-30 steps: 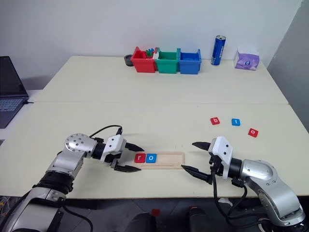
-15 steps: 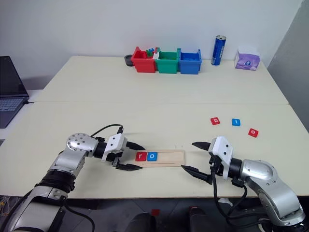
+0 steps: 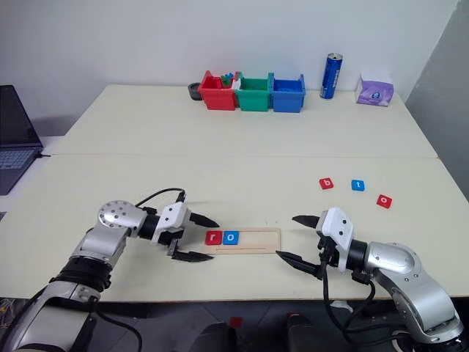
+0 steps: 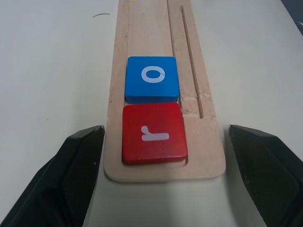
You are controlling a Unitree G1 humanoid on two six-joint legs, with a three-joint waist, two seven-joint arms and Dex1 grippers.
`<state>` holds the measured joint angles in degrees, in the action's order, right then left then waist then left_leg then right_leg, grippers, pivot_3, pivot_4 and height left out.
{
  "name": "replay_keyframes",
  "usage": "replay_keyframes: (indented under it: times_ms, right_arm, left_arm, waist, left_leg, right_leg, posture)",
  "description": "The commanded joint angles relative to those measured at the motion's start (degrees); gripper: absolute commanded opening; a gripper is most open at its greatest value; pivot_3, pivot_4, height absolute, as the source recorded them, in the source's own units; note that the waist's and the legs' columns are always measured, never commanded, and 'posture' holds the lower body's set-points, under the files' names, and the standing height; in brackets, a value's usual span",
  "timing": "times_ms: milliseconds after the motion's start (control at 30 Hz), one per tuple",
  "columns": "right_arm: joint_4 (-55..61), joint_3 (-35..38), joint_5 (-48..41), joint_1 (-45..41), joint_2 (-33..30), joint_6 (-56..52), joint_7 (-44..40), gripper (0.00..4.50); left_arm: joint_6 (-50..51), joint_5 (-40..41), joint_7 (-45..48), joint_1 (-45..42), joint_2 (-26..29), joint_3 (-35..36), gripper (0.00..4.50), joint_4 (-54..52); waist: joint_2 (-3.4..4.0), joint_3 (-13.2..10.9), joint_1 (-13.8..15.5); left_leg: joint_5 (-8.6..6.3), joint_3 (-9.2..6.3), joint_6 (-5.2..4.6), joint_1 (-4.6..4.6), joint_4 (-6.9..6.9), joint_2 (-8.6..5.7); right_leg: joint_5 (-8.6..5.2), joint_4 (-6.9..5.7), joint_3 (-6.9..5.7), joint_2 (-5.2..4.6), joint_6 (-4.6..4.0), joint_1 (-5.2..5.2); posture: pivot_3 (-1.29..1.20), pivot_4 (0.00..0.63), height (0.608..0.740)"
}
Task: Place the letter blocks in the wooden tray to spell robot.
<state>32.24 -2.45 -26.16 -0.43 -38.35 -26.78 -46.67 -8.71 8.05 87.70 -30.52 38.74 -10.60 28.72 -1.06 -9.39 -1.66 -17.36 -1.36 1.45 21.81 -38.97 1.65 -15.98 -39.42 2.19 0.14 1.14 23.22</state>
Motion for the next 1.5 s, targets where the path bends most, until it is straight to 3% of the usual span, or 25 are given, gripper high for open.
replay_keyframes:
  times_ms: [33, 400, 600, 767, 900, 1133, 1500]
  right_arm:
    - [0.70, 0.20, -0.09, 0.23, 0.21, 1.32, -0.34, 4.50]
    - [-0.03, 0.28, 0.37, 0.27, 0.71, 2.03, -0.71, 4.50]
    - [-1.85, 1.60, 1.51, -0.38, 2.93, 1.88, 3.51, 4.50]
    - [-7.76, 2.14, 8.73, -4.76, 7.14, -0.19, 15.13, 4.50]
    - [-14.02, 4.37, 13.41, -10.04, 10.52, -3.56, 24.79, 4.50]
    - [-26.72, 6.19, 16.58, -20.36, 16.48, -5.25, 33.96, 4.50]
    - [-46.08, 8.39, 17.81, -29.53, 21.55, 0.42, 37.11, 4.50]
  left_arm:
    - [2.28, 2.68, 1.30, -2.50, 2.63, 2.85, 4.42, -2.68]
    - [15.91, 8.49, 0.70, -5.41, 6.54, 6.94, 4.42, -10.81]
    - [27.01, 13.98, -9.87, -3.20, 1.13, 9.96, 4.42, -21.28]
    - [30.63, 14.87, -16.69, 2.29, -2.72, 8.90, 4.42, -31.07]
    - [30.73, 13.46, -21.31, 1.81, -6.72, 6.64, 4.42, -32.65]
    - [31.16, 13.21, -27.79, 0.52, -12.77, 4.32, 4.42, -33.53]
    - [29.99, 11.84, -32.32, 1.01, -15.24, 2.81, 4.42, -34.31]
  waist:
    - [-0.01, 0.00, -0.01]
    - [-0.01, -0.01, -0.02]
    - [-0.02, -0.02, 0.05]
    - [-0.02, -0.02, -0.20]
    - [-0.02, -0.02, 0.00]
    - [-0.01, -0.03, -0.02]
    - [0.01, -0.04, -0.10]
  left_leg:
    - [0.00, 0.00, 0.00, 0.00, 0.00, 0.00]
    - [0.00, 0.00, 0.00, 0.02, 0.01, 0.00]
    - [0.00, -0.02, 0.01, 0.05, 0.00, 0.01]
    - [0.01, 0.06, 0.02, 0.00, 0.01, 0.02]
    - [0.02, -0.01, 0.04, -0.01, 0.01, 0.01]
    - [0.03, 0.03, 0.05, 0.01, 0.00, -0.02]
    - [0.03, 0.09, 0.05, 0.03, 0.05, -0.02]
  right_leg:
    - [0.00, 0.00, 0.00, 0.00, 0.00, 0.00]
    - [-0.01, 0.03, -0.01, 0.00, 0.00, 0.00]
    - [-0.01, 0.04, 0.04, -0.04, 0.01, 0.00]
    - [0.00, -0.01, 0.22, -0.07, 0.00, 0.02]
    - [-0.01, -0.15, 0.17, -0.06, -0.03, 0.05]
    - [0.00, -0.09, 0.20, -0.09, -0.03, 0.05]
    - [0.00, -0.04, 0.23, -0.16, -0.04, 0.05]
  posture:
    - [0.00, 0.150, 0.740]
    - [0.00, 0.150, 0.740]
    - [0.00, 0.150, 0.740]
    - [0.00, 0.150, 0.740]
    - [0.00, 0.150, 0.740]
    - [0.00, 0.150, 0.740]
    - [0.00, 0.150, 0.740]
